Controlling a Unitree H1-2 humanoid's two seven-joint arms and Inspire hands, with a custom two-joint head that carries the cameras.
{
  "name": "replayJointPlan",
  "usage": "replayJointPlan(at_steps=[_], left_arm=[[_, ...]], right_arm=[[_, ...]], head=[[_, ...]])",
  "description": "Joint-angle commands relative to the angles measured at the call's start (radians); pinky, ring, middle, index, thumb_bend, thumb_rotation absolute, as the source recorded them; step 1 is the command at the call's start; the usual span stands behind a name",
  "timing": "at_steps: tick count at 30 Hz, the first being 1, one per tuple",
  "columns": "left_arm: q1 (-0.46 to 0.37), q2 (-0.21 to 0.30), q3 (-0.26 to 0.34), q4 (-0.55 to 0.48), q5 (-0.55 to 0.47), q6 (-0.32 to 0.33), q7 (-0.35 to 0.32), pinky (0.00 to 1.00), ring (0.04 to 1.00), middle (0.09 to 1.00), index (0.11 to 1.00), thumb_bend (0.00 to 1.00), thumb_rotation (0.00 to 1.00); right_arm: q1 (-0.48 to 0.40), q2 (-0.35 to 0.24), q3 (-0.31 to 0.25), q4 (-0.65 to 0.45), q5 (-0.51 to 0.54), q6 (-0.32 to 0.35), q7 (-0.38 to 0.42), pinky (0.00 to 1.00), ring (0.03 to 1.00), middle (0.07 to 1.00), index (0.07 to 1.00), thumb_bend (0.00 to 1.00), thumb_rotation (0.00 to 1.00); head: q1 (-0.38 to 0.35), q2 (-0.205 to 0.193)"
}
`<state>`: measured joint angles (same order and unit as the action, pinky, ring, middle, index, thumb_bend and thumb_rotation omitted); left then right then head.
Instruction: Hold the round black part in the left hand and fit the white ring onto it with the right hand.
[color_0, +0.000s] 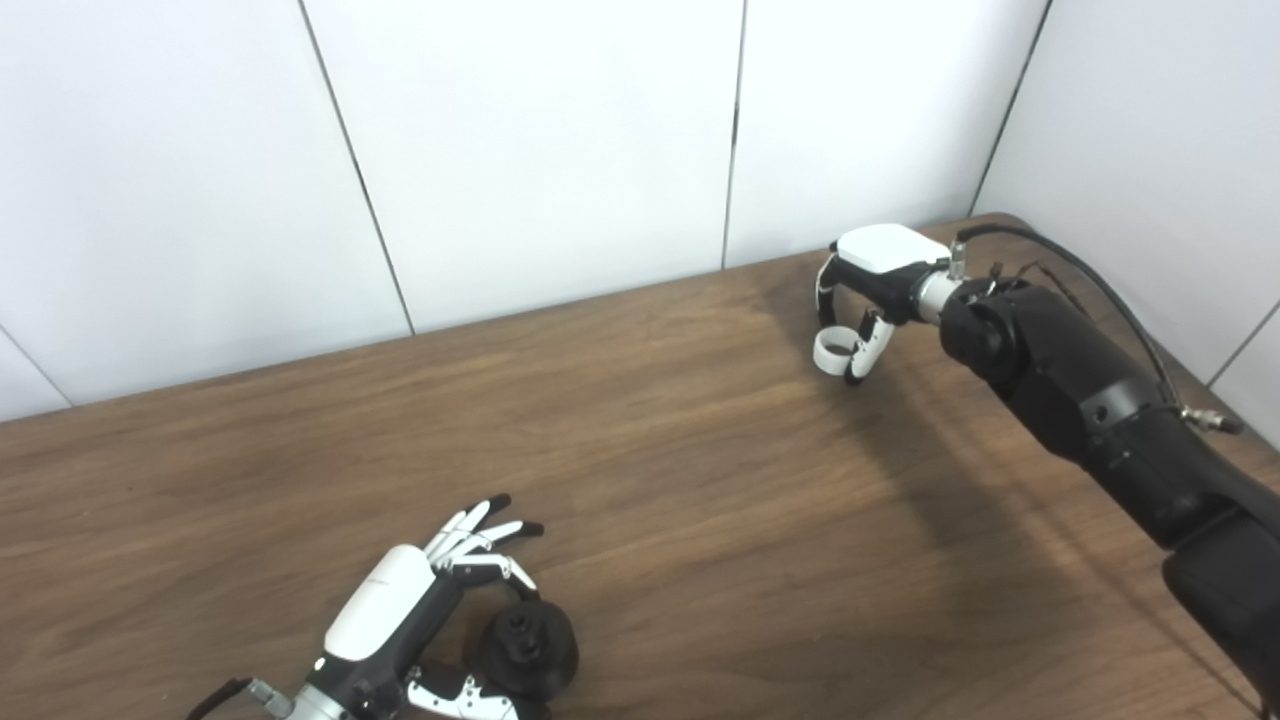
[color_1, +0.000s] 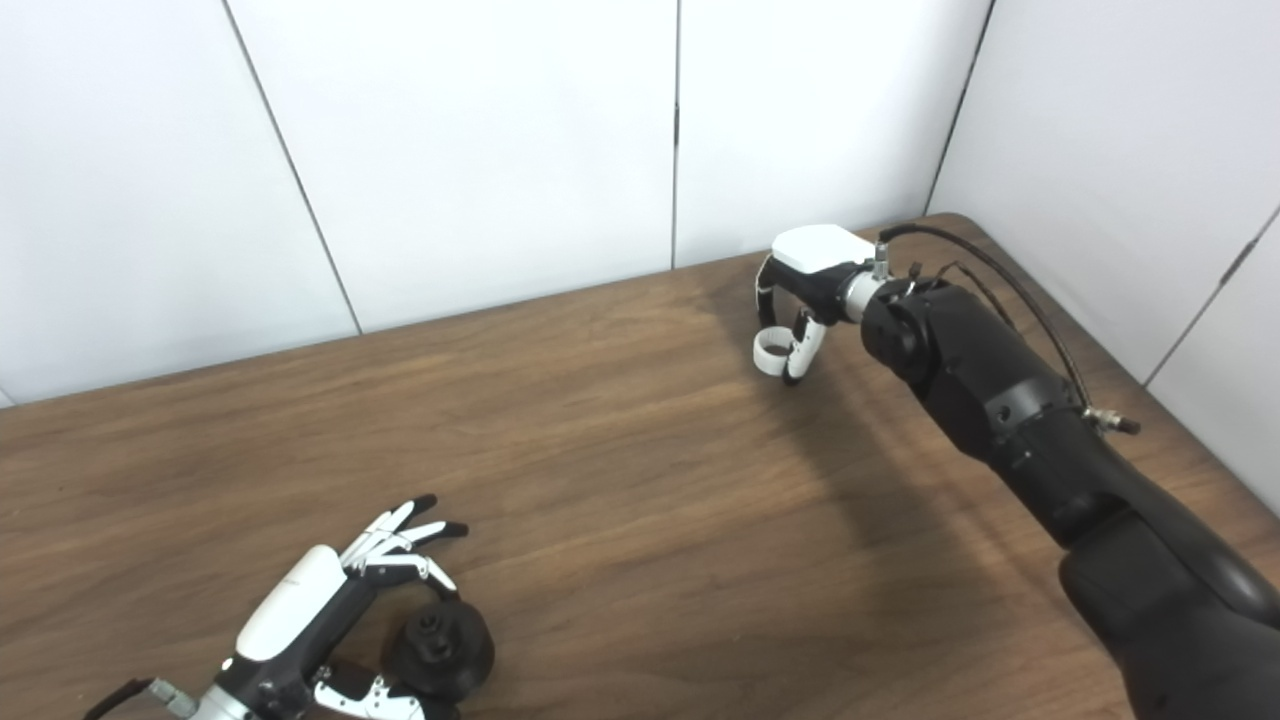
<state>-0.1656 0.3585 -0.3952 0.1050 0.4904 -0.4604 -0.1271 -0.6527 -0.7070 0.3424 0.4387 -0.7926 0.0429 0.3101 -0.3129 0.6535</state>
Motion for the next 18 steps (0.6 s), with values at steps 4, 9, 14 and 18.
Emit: replayJointPlan(at_steps=[4, 9, 14, 18], left_arm=[[0.015, -0.004, -0.007, 0.04, -0.008, -0.009, 0.026, 1.0, 1.0, 0.879, 0.483, 0.52, 0.05], [-0.002, -0.012, -0.009, 0.07, -0.017, -0.009, 0.033, 1.0, 1.0, 0.879, 0.483, 0.52, 0.05], [-0.031, -0.032, -0.003, 0.136, -0.023, -0.009, 0.041, 1.0, 1.0, 0.883, 0.483, 0.52, 0.05], [-0.057, -0.044, -0.011, 0.198, -0.015, -0.009, 0.062, 1.0, 1.0, 0.879, 0.483, 0.52, 0.05]], right_arm=[[-0.042, -0.024, -0.021, -0.014, 0.002, -0.009, -0.029, 1.0, 0.976, 0.828, 0.483, 0.53, 0.14], [-0.038, -0.037, -0.027, -0.042, 0.005, -0.028, -0.029, 1.0, 0.98, 0.827, 0.483, 0.53, 0.14], [-0.034, -0.039, -0.041, -0.136, 0.007, -0.021, -0.009, 1.0, 0.984, 0.827, 0.483, 0.53, 0.14], [-0.032, -0.034, -0.054, -0.213, 0.026, -0.046, 0.004, 1.0, 0.983, 0.831, 0.483, 0.53, 0.14]], head=[[0.0, 0.0], [0.004, -0.006], [0.024, -0.002], [0.041, -0.005]])
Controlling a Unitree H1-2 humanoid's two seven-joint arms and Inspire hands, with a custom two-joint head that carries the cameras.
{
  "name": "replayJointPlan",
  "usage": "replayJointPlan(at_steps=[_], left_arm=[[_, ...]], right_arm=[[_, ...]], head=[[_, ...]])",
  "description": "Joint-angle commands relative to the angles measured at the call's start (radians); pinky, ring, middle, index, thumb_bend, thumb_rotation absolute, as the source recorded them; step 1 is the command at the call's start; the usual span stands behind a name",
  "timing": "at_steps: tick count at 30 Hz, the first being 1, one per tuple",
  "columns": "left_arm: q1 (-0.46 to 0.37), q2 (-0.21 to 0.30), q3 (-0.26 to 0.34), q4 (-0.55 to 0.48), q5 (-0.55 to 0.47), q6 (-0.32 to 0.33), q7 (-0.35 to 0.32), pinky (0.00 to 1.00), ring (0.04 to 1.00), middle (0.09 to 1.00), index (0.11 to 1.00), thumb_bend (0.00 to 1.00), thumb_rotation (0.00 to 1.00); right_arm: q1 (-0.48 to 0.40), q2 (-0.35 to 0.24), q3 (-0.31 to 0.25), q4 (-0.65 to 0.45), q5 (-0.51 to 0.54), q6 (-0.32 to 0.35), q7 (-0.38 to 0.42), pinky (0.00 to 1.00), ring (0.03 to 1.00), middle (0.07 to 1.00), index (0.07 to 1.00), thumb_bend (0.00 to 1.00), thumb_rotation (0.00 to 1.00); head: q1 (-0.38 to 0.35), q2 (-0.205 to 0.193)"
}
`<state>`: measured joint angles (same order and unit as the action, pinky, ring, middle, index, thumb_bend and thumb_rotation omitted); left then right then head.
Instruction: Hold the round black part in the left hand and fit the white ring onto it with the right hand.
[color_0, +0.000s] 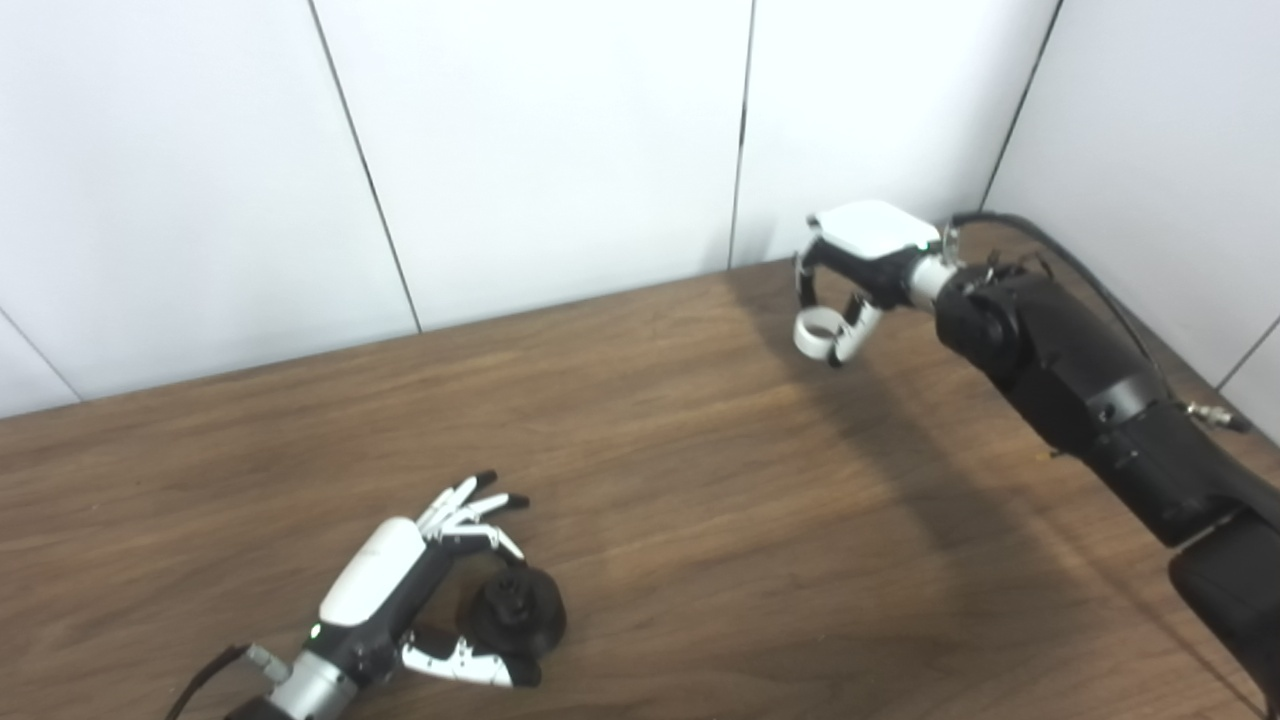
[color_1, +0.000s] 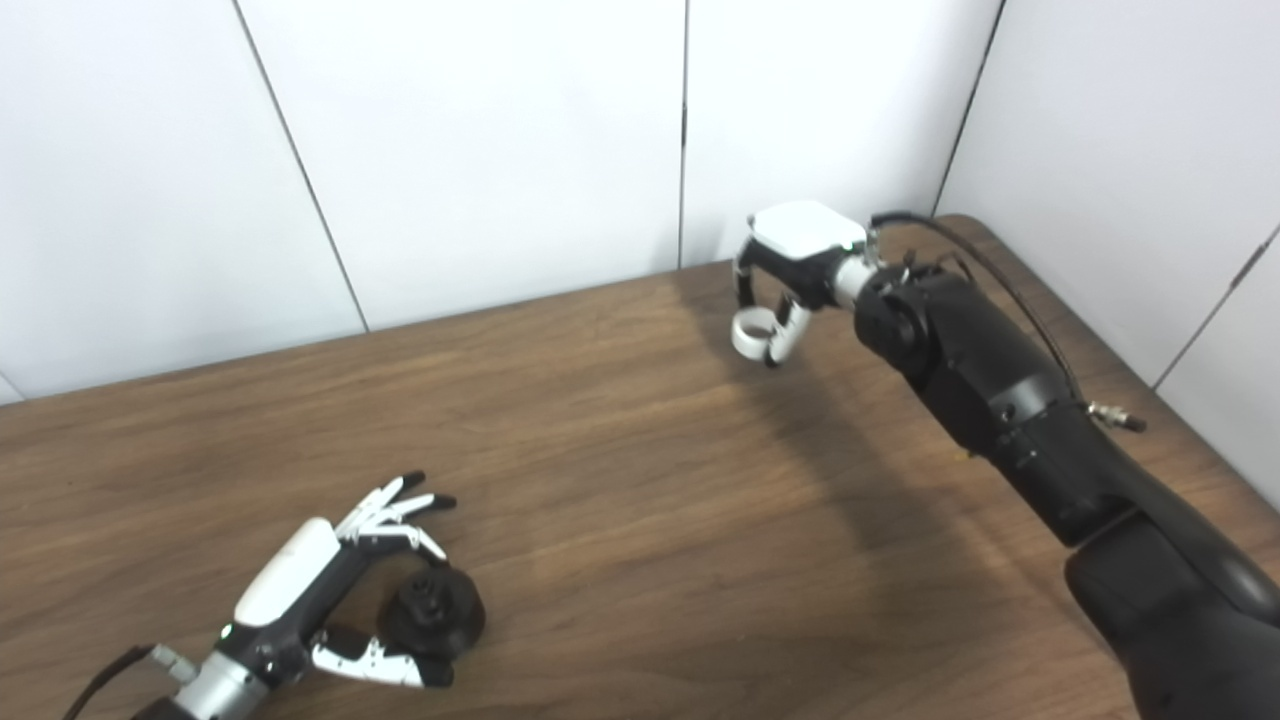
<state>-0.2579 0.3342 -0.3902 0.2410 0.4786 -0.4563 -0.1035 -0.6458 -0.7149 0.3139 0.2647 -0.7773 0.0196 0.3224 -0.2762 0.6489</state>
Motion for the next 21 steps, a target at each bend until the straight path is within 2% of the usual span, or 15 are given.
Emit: replayJointPlan(at_steps=[1, 13, 21], left_arm=[[0.031, -0.02, -0.02, 0.074, -0.004, -0.013, 0.044, 1.0, 1.0, 0.879, 0.483, 0.52, 0.05], [-0.001, -0.046, -0.046, 0.172, 0.037, -0.013, 0.091, 1.0, 1.0, 0.876, 0.483, 0.52, 0.05], [-0.004, -0.068, -0.033, 0.188, 0.073, -0.003, 0.077, 1.0, 1.0, 0.875, 0.483, 0.52, 0.05]], right_arm=[[-0.037, -0.024, -0.03, -0.059, 0.024, -0.034, -0.007, 1.0, 0.983, 0.83, 0.483, 0.53, 0.13], [-0.049, 0.017, -0.025, -0.318, 0.07, -0.072, 0.106, 1.0, 0.99, 0.82, 0.483, 0.53, 0.13], [-0.061, 0.093, -0.019, -0.483, 0.133, -0.081, 0.197, 1.0, 0.992, 0.812, 0.482, 0.53, 0.14]], head=[[0.004, 0.0], [0.035, -0.004], [0.072, 0.004]])
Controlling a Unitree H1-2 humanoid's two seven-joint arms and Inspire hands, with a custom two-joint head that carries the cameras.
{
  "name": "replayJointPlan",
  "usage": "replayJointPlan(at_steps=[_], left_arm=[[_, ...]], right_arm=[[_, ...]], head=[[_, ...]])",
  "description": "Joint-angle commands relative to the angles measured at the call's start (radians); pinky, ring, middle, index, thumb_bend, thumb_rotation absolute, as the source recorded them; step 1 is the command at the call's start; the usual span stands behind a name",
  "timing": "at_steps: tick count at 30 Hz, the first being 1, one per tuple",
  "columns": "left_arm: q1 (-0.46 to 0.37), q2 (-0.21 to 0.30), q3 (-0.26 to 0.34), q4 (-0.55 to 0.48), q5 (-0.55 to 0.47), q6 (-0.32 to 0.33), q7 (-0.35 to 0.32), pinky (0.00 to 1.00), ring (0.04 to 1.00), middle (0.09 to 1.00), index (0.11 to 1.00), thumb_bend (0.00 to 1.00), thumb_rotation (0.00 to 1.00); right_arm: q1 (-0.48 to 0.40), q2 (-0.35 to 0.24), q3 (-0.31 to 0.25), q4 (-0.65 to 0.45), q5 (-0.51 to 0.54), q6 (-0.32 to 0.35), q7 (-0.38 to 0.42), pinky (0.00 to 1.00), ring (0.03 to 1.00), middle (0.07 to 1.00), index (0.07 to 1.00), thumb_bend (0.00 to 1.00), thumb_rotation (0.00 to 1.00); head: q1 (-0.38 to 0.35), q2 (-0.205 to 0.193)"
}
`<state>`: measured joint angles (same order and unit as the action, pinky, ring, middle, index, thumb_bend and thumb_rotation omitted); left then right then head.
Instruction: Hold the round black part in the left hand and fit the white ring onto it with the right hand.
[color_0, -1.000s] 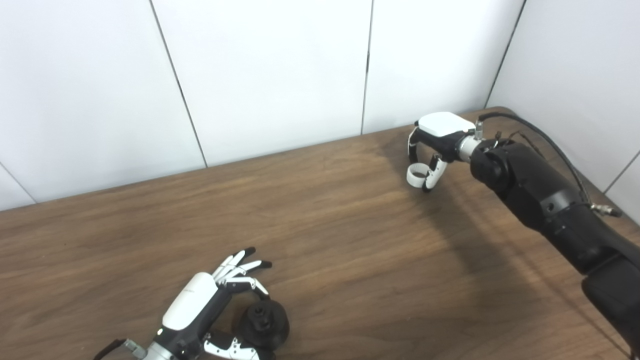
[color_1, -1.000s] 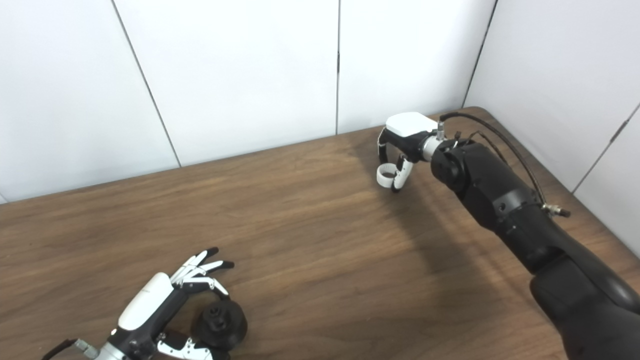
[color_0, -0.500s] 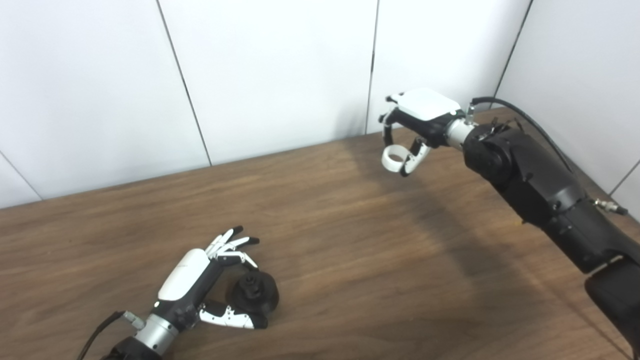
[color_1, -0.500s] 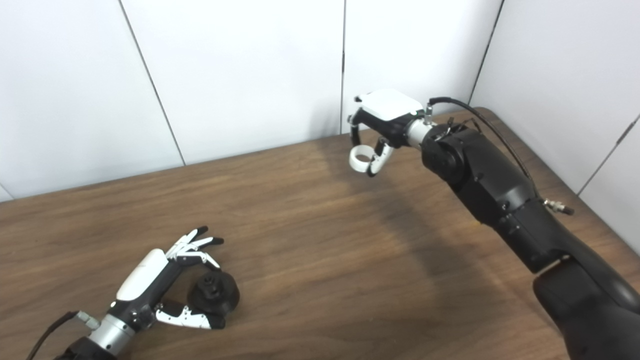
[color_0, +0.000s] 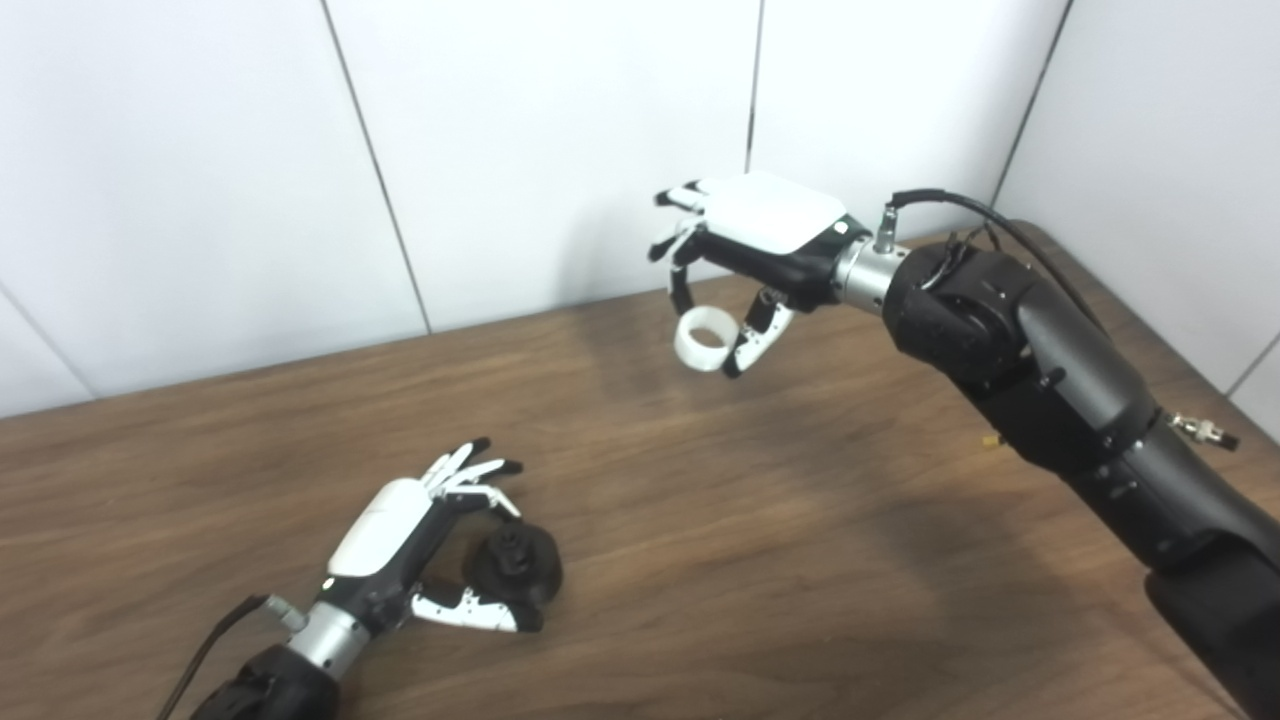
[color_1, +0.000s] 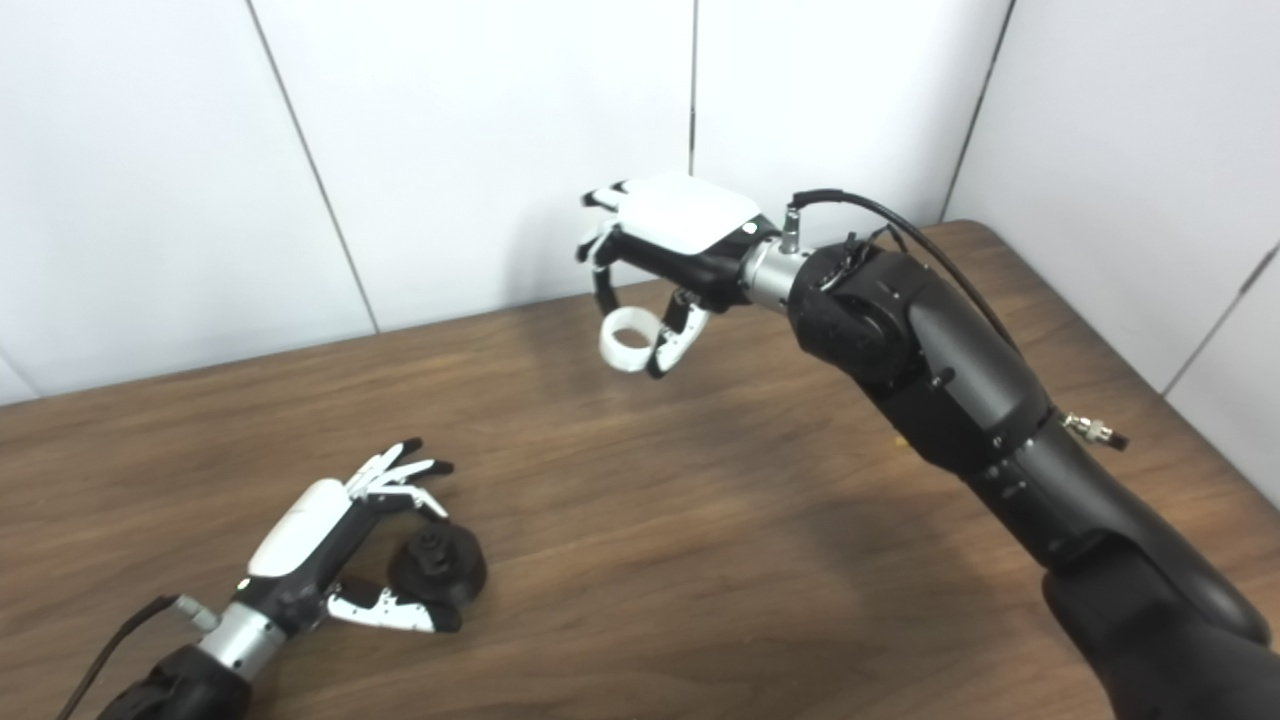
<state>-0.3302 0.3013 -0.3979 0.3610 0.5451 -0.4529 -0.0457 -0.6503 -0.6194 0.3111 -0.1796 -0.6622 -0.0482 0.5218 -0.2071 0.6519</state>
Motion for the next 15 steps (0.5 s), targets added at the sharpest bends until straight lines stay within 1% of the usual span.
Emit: replayJointPlan(at_steps=[1, 4, 7, 15], left_arm=[[0.07, -0.036, -0.024, 0.066, 0.01, -0.006, 0.017, 1.0, 1.0, 0.876, 0.483, 0.52, 0.05], [0.073, -0.041, -0.024, 0.056, 0.021, -0.004, 0.016, 1.0, 1.0, 0.876, 0.483, 0.52, 0.05], [0.08, -0.046, -0.023, 0.038, 0.028, 0.013, 0.009, 1.0, 1.0, 0.879, 0.483, 0.52, 0.05], [0.101, -0.062, -0.037, -0.035, 0.036, 0.075, -0.026, 1.0, 1.0, 0.88, 0.483, 0.52, 0.05]], right_arm=[[-0.057, 0.009, -0.015, -0.054, 0.025, -0.016, 0.006, 1.0, 0.992, 0.811, 0.482, 0.53, 0.14], [-0.054, 0.048, -0.009, -0.102, 0.05, -0.025, 0.026, 1.0, 0.99, 0.81, 0.481, 0.53, 0.14], [-0.047, 0.088, 0.005, -0.145, 0.066, -0.016, 0.052, 1.0, 0.992, 0.806, 0.481, 0.53, 0.14], [-0.017, 0.159, 0.041, -0.173, 0.078, -0.05, 0.072, 1.0, 1.0, 0.808, 0.481, 0.53, 0.14]], head=[[0.01, 0.004], [0.026, 0.01], [0.039, 0.013], [0.095, 0.036]])
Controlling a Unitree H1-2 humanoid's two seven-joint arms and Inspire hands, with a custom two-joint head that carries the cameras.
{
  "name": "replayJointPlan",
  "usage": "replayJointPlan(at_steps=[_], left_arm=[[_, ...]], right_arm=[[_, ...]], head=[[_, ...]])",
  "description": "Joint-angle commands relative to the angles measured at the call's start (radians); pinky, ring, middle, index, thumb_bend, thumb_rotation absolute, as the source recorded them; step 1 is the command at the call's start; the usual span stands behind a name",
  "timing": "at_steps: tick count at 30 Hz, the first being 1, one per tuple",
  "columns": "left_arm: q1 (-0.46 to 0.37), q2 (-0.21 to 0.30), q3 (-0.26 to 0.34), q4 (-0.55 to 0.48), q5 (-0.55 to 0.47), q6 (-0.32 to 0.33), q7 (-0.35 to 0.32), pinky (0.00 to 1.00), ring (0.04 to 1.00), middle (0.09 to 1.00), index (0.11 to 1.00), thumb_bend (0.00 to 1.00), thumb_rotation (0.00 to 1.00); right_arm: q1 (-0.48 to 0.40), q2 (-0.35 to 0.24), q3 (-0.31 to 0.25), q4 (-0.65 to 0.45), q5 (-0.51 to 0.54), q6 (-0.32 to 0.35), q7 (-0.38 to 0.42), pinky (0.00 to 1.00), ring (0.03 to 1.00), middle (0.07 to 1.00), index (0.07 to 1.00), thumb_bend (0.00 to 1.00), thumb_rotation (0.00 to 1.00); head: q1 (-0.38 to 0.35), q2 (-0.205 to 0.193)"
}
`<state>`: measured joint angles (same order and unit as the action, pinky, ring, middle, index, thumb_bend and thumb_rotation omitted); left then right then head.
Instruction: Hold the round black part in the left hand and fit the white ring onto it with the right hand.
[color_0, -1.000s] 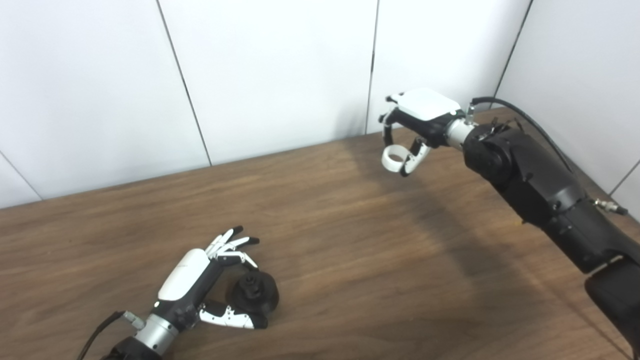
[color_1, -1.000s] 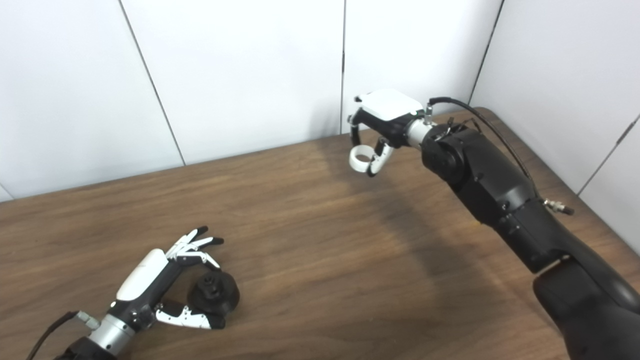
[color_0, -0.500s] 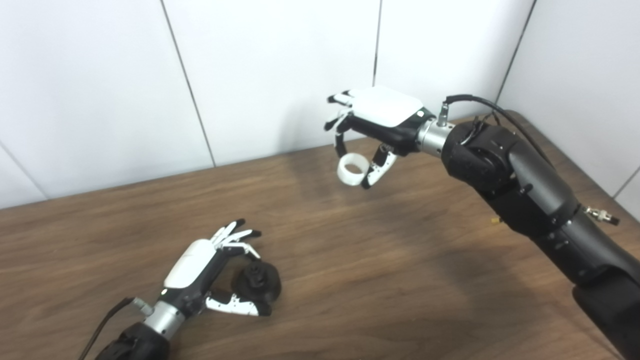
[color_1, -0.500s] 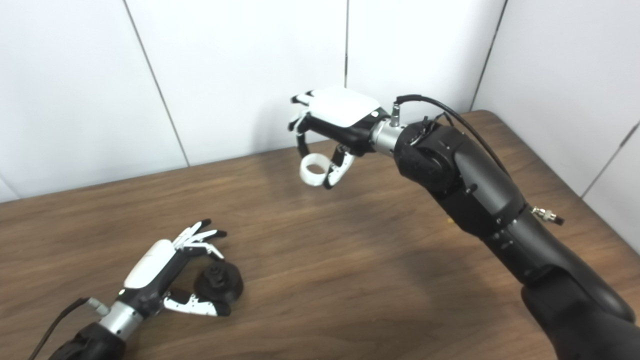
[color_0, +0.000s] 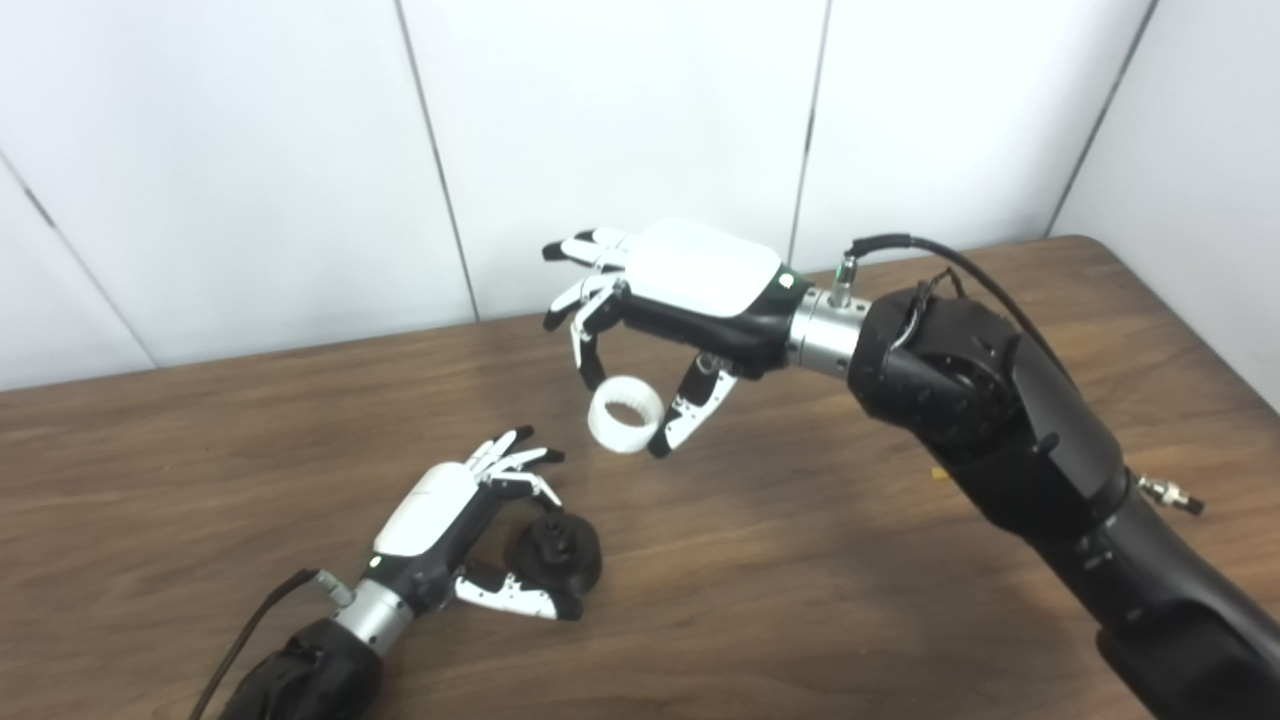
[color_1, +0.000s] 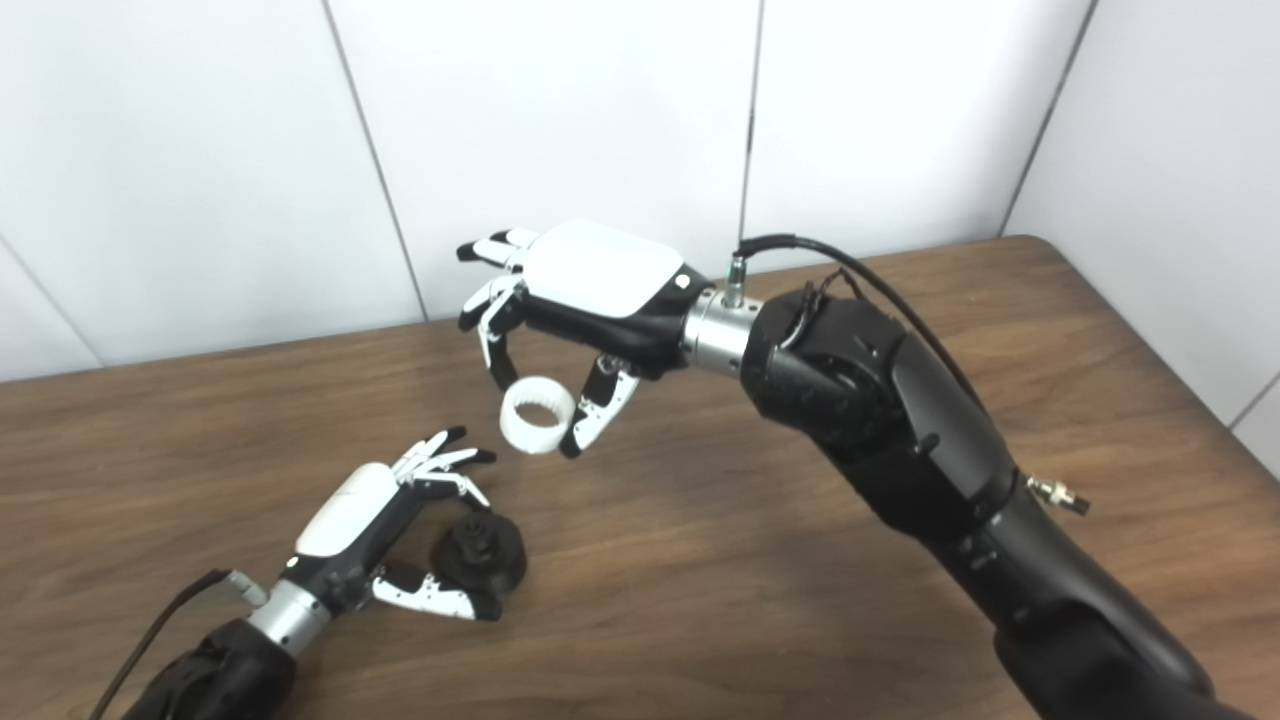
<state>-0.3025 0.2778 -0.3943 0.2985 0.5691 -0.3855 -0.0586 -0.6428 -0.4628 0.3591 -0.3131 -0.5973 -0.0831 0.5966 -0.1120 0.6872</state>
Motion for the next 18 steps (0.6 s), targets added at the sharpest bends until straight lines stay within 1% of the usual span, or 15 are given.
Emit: replayJointPlan(at_steps=[1, 7, 11, 18], left_arm=[[0.075, -0.041, -0.042, 0.023, 0.014, 0.012, -0.013, 1.0, 1.0, 0.881, 0.483, 0.52, 0.05], [0.08, -0.056, -0.048, -0.002, 0.021, 0.034, -0.017, 1.0, 1.0, 0.884, 0.483, 0.52, 0.06], [0.084, -0.061, -0.051, -0.017, 0.018, 0.042, -0.021, 1.0, 1.0, 0.883, 0.482, 0.52, 0.06], [0.09, -0.062, -0.056, -0.052, 0.022, 0.063, -0.033, 1.0, 1.0, 0.888, 0.482, 0.53, 0.06]], right_arm=[[-0.02, 0.009, -0.001, -0.041, 0.014, -0.017, 0.002, 1.0, 1.0, 0.811, 0.481, 0.53, 0.14], [0.005, 0.04, 0.023, -0.038, 0.019, -0.037, 0.01, 1.0, 0.998, 0.813, 0.481, 0.53, 0.14], [0.021, 0.06, 0.036, -0.018, 0.014, -0.05, 0.007, 1.0, 0.997, 0.816, 0.481, 0.53, 0.14], [0.052, 0.075, 0.038, 0.019, 0.016, -0.088, -0.001, 1.0, 0.992, 0.817, 0.481, 0.53, 0.14]], head=[[0.003, 0.002], [0.027, 0.017], [0.035, 0.025], [0.042, 0.042]])
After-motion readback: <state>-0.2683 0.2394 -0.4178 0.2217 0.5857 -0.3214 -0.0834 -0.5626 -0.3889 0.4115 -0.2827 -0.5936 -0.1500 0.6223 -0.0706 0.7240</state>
